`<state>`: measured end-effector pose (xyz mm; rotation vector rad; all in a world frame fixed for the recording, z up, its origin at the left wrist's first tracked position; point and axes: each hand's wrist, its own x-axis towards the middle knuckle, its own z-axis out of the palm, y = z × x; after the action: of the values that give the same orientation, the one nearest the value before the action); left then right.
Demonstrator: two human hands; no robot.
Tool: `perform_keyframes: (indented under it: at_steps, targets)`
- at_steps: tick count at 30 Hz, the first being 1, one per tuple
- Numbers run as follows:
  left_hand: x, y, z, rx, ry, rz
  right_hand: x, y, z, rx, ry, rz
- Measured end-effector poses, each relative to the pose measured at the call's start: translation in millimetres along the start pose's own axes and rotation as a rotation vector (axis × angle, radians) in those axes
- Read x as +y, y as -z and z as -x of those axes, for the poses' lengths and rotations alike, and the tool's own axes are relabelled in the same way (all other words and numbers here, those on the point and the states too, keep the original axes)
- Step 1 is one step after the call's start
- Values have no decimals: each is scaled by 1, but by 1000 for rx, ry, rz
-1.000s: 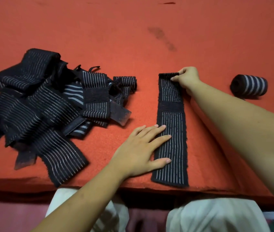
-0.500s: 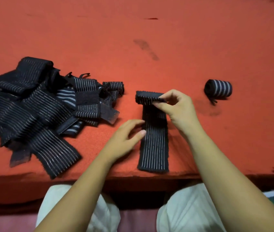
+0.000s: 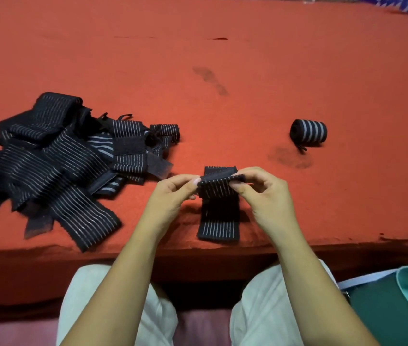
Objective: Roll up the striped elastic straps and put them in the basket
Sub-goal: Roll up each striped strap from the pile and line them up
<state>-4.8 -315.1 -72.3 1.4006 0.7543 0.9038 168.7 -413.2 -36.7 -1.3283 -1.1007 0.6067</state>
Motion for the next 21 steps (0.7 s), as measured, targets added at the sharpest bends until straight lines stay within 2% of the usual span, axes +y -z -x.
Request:
perform_keyframes:
  at_steps: [2,7,14,21]
  targets:
    - [4,-1,2,-6,-4,-11,-2,1,1,2,-16,-5]
    - [23,-13,-3,144,-41,47,-6,3,5,5,-1,-9]
    - [41,-23,6,0,-69,41,-8,1,4,126,-72,-6]
    - [42,-26,9,-30,-116,11,-11,-2,7,178,-91,-3]
